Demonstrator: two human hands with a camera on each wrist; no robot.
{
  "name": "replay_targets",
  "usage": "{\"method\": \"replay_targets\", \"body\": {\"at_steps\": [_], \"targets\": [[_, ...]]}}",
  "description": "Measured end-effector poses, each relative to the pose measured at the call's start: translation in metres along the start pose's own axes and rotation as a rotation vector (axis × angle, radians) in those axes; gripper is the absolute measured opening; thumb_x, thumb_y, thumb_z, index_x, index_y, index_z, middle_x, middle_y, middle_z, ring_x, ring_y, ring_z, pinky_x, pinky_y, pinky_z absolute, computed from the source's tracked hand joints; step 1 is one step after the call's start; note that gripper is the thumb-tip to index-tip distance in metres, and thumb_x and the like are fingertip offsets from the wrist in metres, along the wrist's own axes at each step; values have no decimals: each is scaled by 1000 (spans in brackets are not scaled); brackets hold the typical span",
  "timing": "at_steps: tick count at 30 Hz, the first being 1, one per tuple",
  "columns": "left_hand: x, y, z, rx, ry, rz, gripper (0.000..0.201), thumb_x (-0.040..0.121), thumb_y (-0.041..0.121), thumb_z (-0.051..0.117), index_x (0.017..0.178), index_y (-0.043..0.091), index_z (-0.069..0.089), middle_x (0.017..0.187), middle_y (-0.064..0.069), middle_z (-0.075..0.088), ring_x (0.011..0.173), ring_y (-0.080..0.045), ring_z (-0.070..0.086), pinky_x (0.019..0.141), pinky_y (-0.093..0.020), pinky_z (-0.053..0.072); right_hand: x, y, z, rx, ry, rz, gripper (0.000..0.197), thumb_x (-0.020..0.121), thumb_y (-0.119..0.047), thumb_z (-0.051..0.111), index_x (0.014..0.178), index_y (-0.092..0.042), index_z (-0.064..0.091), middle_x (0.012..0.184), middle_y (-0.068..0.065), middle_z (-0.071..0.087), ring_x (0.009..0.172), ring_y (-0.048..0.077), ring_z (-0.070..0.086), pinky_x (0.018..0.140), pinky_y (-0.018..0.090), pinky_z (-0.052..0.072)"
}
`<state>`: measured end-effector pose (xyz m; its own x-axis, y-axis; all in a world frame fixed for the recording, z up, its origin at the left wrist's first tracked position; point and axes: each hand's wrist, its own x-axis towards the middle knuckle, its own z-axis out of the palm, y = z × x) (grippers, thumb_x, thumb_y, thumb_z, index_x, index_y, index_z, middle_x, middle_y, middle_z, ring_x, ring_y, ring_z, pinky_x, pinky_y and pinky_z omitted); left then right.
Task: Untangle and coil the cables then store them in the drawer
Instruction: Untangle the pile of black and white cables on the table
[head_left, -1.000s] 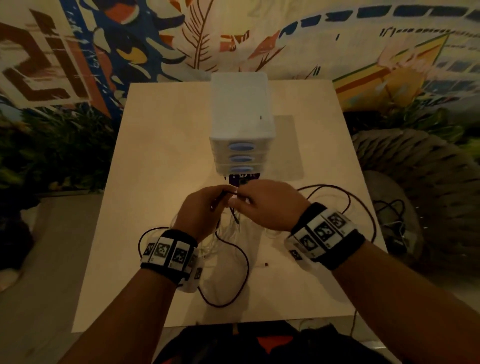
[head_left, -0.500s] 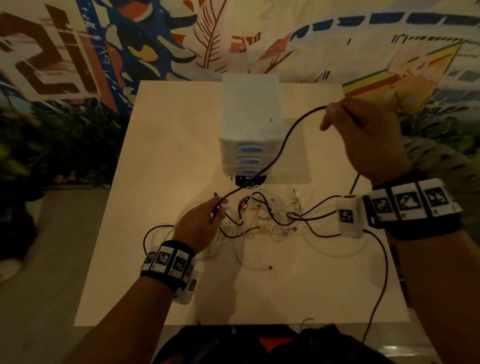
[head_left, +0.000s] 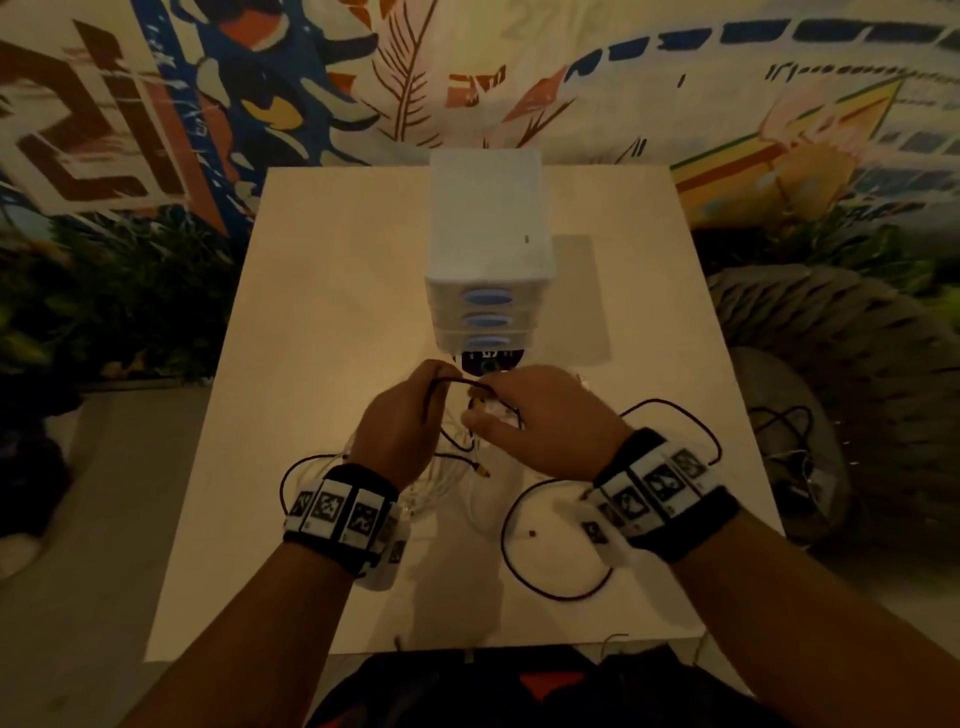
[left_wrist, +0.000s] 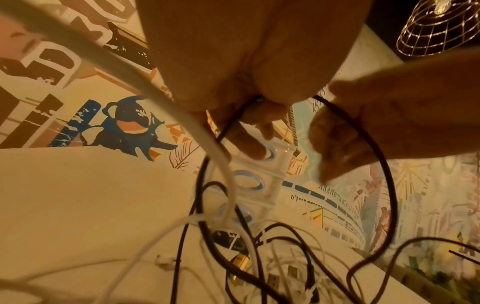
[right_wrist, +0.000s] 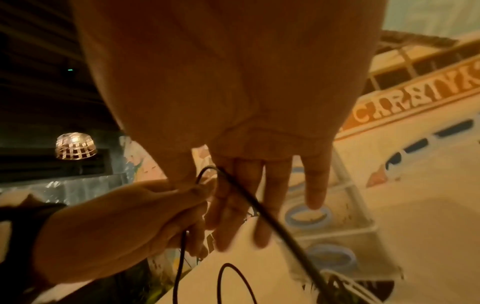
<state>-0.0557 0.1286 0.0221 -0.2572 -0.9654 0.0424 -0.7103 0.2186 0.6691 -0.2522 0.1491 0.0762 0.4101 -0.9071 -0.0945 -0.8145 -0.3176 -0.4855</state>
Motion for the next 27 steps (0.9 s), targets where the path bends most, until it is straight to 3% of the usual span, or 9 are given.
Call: {"method": "replay_targets", "body": {"at_steps": [2,4,8,10,14,20,24,27], "targets": [[3,3,-3,-16,51,12,23,108,33,43,121,23,58,62,2,57,54,-14,55,51,-31,36,7,-2,2,126,-89,58,43,105,-50,37,100,-18,64,91,-2,68,85,18,62,80,37,49],[4,2,-7,-11,79,16,22,105,34,49,124,25,57,60,0,57,53,-12,53,51,-32,39,5,5,-8,223,-4,75,39,106,-43,37,93,-16,62,80,-1,63,76,17,59,74,38,48],[-1,-12,-10,74,59,25,18,101,33,58,113,23,66,75,2,64,72,-18,59,67,-38,49,-5,23,-48,215,222,73,33,107,-35,42,75,-37,50,62,-13,53,62,-2,51,61,19,37],[-4,-18,-7,147,48,51,15,100,32,60,104,21,70,80,1,63,77,-20,57,72,-39,49,-12,35,-67,176,267,79,34,108,-33,42,75,-31,51,59,-8,48,60,1,49,59,21,34],[-7,-25,-1,169,16,60,16,97,34,64,101,21,73,85,1,63,80,-20,59,72,-35,48,-27,58,-87,232,359,91,36,108,-29,43,74,-19,53,65,-3,49,61,7,47,63,26,36],[-5,-20,-2,61,17,-16,32,101,48,42,101,22,60,87,2,70,77,-20,64,68,-40,52,-53,72,-88,188,219,176,38,106,-29,45,72,-17,57,64,-16,54,62,1,51,60,15,31],[-2,-11,-18,27,119,-52,28,101,52,48,100,28,62,81,10,68,68,-8,61,59,-25,45,-75,85,-81,135,138,310,31,100,-39,54,74,-23,62,52,-8,52,55,-3,52,53,8,37],[3,-8,-34,32,231,12,34,101,51,47,100,24,67,84,7,64,65,-10,55,57,-18,35,-92,110,-67,138,89,399,28,96,-45,55,81,-25,66,60,-7,62,61,8,60,58,19,46]]}}
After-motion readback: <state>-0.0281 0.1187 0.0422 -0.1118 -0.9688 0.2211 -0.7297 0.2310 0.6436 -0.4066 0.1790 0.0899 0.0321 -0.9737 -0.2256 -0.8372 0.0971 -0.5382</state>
